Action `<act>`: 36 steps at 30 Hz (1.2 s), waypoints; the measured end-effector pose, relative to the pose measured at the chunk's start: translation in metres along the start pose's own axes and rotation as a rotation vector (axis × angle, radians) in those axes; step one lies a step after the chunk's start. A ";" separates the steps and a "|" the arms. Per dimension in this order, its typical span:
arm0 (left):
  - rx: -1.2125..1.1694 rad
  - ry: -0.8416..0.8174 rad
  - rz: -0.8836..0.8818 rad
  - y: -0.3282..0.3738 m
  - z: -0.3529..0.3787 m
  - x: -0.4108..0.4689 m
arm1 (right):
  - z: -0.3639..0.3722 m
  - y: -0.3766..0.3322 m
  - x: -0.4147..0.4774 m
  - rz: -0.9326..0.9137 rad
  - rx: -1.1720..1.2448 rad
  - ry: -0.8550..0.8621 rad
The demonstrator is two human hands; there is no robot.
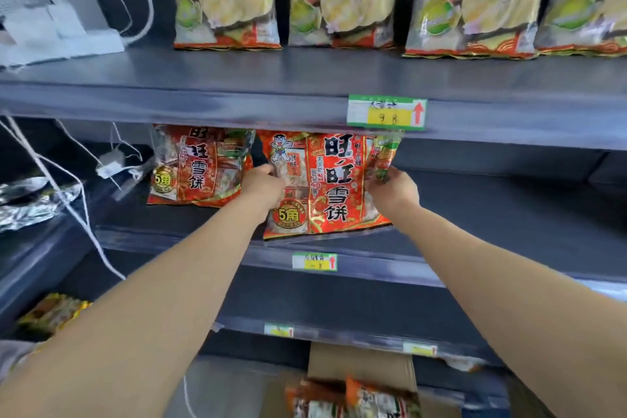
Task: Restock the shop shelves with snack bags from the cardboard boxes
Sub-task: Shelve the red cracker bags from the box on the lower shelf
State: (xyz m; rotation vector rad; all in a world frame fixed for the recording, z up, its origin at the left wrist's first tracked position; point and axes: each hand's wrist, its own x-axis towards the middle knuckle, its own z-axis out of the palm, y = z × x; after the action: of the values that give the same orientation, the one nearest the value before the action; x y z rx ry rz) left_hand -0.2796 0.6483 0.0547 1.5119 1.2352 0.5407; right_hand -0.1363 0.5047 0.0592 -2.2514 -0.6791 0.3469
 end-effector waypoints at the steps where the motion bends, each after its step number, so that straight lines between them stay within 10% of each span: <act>1: -0.004 -0.006 0.006 0.001 -0.001 0.016 | 0.011 -0.005 0.010 0.010 0.004 0.014; 21: -0.023 0.028 0.134 -0.004 0.012 0.179 | 0.115 -0.036 0.116 0.089 0.125 0.026; 36: 0.117 -0.178 0.135 -0.016 0.025 0.102 | 0.087 -0.006 0.077 -0.053 -0.045 -0.102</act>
State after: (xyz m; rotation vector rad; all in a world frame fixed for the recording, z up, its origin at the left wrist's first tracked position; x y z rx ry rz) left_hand -0.2288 0.7267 0.0049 1.7125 1.0475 0.4169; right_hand -0.1130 0.6027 0.0004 -2.2662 -0.8054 0.4269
